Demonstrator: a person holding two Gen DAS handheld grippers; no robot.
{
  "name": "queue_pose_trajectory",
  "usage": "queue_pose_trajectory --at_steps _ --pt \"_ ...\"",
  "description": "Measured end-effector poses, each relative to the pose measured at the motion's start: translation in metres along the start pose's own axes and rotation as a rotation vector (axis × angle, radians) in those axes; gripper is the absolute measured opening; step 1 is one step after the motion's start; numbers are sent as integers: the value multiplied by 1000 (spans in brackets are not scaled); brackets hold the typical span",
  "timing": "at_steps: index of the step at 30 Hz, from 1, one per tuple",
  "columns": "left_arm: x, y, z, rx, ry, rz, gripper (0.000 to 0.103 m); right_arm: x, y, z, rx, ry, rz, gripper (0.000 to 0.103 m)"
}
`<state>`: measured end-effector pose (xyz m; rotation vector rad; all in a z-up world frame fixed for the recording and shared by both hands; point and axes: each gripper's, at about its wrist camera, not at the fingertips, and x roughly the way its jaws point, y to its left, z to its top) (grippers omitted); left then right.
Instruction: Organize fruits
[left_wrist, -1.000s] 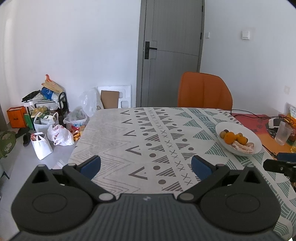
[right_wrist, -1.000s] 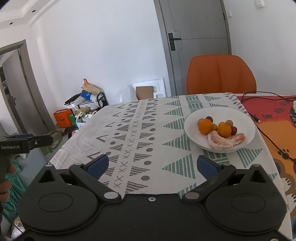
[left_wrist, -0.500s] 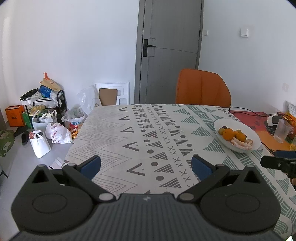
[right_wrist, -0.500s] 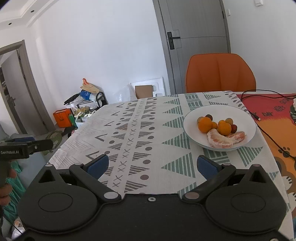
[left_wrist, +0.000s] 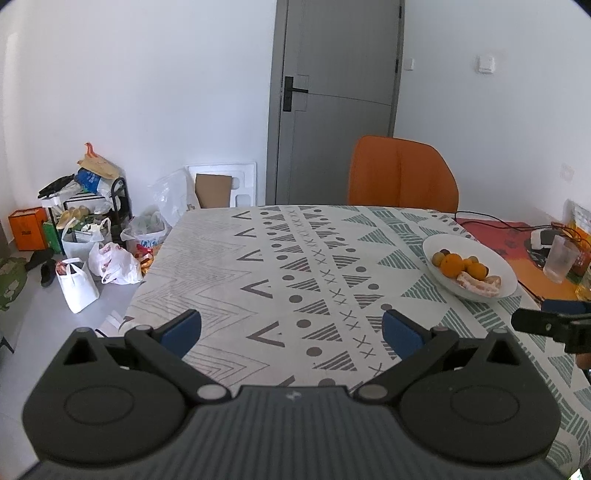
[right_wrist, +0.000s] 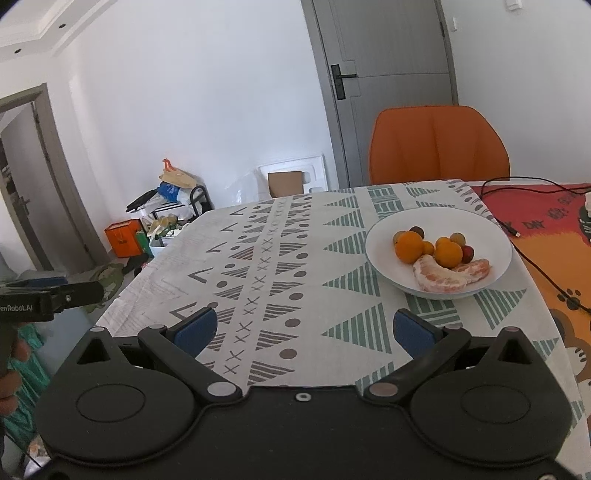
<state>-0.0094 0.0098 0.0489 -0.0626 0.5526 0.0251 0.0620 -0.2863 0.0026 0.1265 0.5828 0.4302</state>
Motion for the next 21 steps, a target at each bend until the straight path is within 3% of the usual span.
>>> queue_pose_trajectory --at_steps 21 --pt "-5 1 -1 -4 -2 -11 103 -5 3 1 -38 -28 -23 103"
